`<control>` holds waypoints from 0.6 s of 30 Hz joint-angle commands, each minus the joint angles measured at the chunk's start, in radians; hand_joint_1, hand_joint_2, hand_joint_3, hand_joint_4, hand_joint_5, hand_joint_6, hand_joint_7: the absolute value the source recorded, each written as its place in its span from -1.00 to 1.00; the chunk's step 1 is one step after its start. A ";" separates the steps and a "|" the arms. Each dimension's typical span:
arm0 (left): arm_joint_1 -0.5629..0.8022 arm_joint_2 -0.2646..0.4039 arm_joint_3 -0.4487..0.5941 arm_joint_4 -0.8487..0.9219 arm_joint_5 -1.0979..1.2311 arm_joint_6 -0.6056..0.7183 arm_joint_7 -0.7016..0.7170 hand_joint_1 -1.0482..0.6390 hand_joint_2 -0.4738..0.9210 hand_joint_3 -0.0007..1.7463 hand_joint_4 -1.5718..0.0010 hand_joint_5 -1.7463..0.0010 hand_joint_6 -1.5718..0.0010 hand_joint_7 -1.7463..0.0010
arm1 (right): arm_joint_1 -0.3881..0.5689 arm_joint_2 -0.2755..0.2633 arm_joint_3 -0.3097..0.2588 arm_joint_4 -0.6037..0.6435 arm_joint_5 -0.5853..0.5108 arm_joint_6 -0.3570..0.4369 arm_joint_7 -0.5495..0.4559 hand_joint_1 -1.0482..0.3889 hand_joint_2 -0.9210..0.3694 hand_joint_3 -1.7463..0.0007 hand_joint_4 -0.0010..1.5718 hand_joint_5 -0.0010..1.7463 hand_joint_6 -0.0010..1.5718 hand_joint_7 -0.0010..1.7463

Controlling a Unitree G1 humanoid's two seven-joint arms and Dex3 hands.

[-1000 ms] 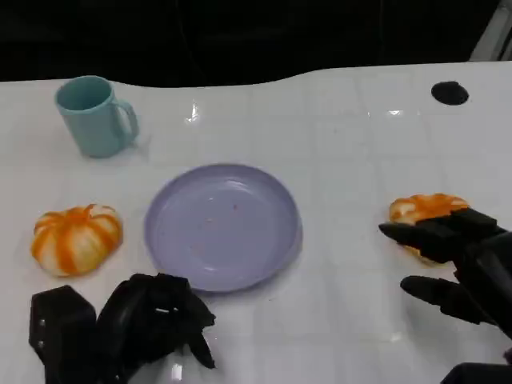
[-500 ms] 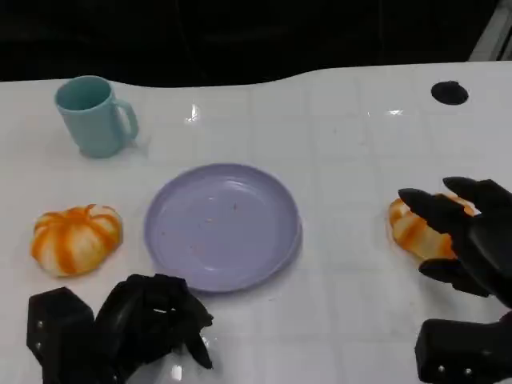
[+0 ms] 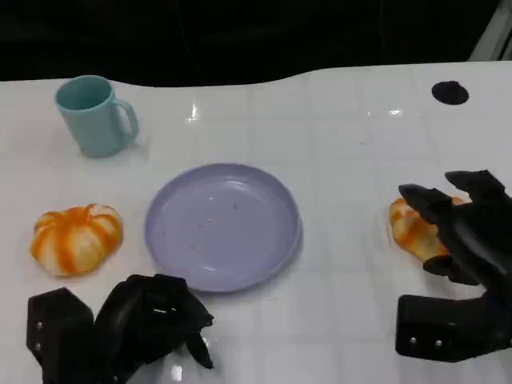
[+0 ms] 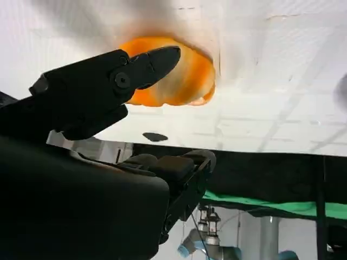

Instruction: Grasp the bread from the table and place it into the plate.

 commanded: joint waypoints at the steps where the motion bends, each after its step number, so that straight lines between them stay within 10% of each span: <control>1: 0.009 0.011 0.004 -0.014 -0.004 0.006 0.003 -1.00 0.82 -1.00 -1.00 0.04 -1.00 0.37 | -0.035 0.000 0.024 0.056 0.005 0.016 -0.012 0.01 -0.74 0.99 -0.99 -0.46 -0.56 -0.99; 18: 0.011 0.015 0.006 -0.006 0.000 -0.007 0.002 -1.00 0.83 -0.99 -1.00 0.04 -1.00 0.37 | -0.157 0.018 0.082 0.268 0.045 0.031 -0.033 0.00 -0.78 0.99 -0.97 -0.52 -0.57 -1.00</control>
